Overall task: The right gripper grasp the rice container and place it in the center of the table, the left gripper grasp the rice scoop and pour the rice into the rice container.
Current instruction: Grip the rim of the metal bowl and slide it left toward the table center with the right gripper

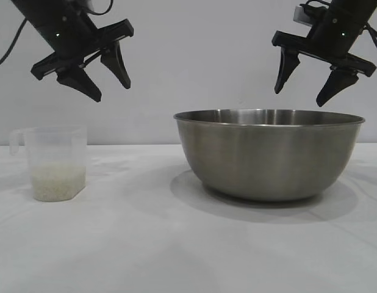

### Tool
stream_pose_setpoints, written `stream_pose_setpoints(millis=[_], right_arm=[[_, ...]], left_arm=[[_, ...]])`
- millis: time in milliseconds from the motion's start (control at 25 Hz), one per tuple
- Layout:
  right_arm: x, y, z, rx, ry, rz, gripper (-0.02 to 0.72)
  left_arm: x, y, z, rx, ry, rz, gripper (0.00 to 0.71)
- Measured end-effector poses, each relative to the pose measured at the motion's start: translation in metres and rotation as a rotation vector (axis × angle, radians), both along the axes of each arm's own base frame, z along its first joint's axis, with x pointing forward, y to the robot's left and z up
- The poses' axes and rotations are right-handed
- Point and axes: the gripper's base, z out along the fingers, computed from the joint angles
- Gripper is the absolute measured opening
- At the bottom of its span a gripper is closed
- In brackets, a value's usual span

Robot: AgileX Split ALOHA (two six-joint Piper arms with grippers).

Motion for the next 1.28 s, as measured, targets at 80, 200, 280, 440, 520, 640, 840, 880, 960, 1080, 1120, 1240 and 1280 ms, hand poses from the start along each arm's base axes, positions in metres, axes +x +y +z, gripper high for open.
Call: stream_pose_setpoints(millis=[80,200,280,440,520,640,840,880,960,1080,1120,1240,1280], right_arm=[[0.000,0.000,0.000,0.000,0.000,0.000,0.559],[0.000,0.000,0.000,0.000,0.000,0.000,0.559],[0.000,0.000,0.000,0.000,0.000,0.000,0.559],[0.000,0.000,0.001,-0.003,-0.002,0.001,0.559],[-0.002,-0.001,0.006,-0.019,-0.008,0.011,0.559],[-0.010,-0.004,0.023,-0.059,-0.013,0.042,0.559],[-0.035,-0.007,0.052,-0.113,0.072,0.119,0.559],[-0.040,-0.007,0.056,-0.116,0.092,0.131,0.559],[-0.048,-0.007,0.061,-0.119,0.146,0.156,0.505],[-0.056,-0.008,0.059,-0.126,0.227,0.185,0.452],[-0.058,-0.008,0.059,-0.130,0.248,0.193,0.468],[-0.061,-0.009,0.058,-0.143,0.278,0.204,0.468],[-0.061,-0.010,0.058,-0.148,0.280,0.205,0.468]], left_arm=[[0.000,0.000,0.000,0.000,0.000,0.000,0.379],[0.000,0.000,0.000,0.000,0.000,0.000,0.379],[0.000,0.000,0.000,0.000,0.000,0.000,0.379],[0.000,0.000,0.000,0.000,0.000,0.000,0.379],[0.000,0.000,0.000,0.000,0.002,-0.001,0.379],[-0.001,-0.001,0.000,-0.002,0.009,-0.007,0.379],[-0.001,-0.001,-0.001,-0.003,0.014,-0.012,0.379],[-0.001,-0.001,-0.001,-0.004,0.016,-0.013,0.379],[-0.002,-0.001,-0.001,-0.004,0.017,-0.015,0.379],[-0.002,-0.001,-0.001,-0.004,0.017,-0.015,0.379],[-0.002,-0.001,-0.001,-0.004,0.017,-0.015,0.379],[-0.002,-0.001,-0.001,-0.004,0.017,-0.015,0.379],[-0.002,-0.001,-0.001,-0.004,0.018,-0.016,0.379]])
